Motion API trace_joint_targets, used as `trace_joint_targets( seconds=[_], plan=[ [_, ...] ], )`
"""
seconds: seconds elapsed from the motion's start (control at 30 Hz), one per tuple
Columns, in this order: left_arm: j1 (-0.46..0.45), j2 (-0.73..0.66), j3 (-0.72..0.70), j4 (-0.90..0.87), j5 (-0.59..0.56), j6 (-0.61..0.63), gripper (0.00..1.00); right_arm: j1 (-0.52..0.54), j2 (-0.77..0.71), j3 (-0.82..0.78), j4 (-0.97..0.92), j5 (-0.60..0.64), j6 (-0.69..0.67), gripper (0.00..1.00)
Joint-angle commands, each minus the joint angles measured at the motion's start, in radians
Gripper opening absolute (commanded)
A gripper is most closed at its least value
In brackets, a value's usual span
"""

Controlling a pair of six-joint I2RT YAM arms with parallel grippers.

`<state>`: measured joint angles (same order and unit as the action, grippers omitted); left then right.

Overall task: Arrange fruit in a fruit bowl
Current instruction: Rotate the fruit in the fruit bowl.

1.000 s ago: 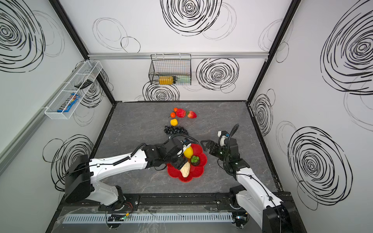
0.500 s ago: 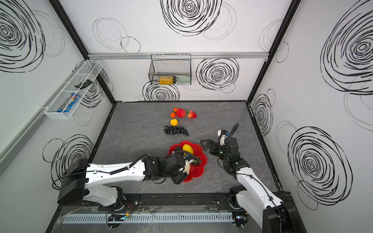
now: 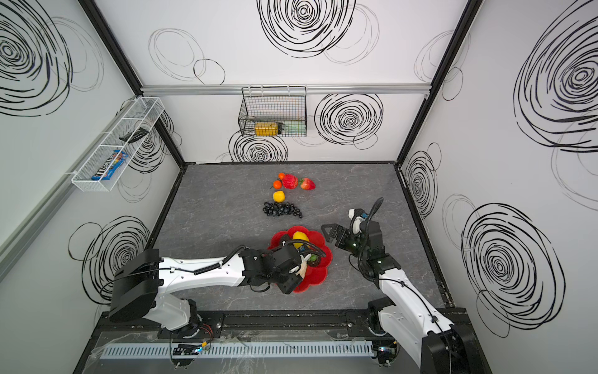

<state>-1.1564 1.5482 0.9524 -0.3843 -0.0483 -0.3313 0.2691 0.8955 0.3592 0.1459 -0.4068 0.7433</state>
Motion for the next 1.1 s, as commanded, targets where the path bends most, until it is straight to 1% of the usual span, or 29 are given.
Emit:
trace_joint_targets(
  seconds=[0.0,0.2,0.37,0.6,0.7,0.83,0.9,1.07],
  plan=[
    [0.026,0.018,-0.009,0.036,0.016,-0.009,0.63,-0.003,-0.014,-0.008,0.005,-0.007,-0.007,0.99],
    [0.049,0.044,0.002,0.057,0.021,0.003,0.66,-0.003,-0.011,-0.012,0.008,-0.007,-0.005,0.99],
    [0.051,0.065,0.022,0.067,0.011,0.006,0.7,-0.003,-0.005,-0.012,0.012,-0.008,-0.004,0.99],
    [0.055,0.077,0.035,0.073,-0.007,0.011,0.73,-0.003,-0.001,-0.014,0.014,-0.013,-0.003,0.99],
    [0.059,0.071,0.032,0.079,-0.014,0.004,0.76,-0.001,-0.003,-0.012,0.014,-0.02,0.001,0.99],
    [0.079,0.046,0.014,0.111,-0.017,-0.015,0.76,0.013,-0.016,-0.001,-0.006,-0.021,-0.008,0.99],
    [0.09,0.023,-0.001,0.134,-0.02,-0.026,0.75,0.032,-0.03,0.011,-0.031,-0.011,-0.022,0.98],
    [0.126,-0.029,-0.047,0.196,0.001,-0.047,0.71,0.112,-0.09,0.035,-0.12,0.03,-0.042,0.9]
  ],
)
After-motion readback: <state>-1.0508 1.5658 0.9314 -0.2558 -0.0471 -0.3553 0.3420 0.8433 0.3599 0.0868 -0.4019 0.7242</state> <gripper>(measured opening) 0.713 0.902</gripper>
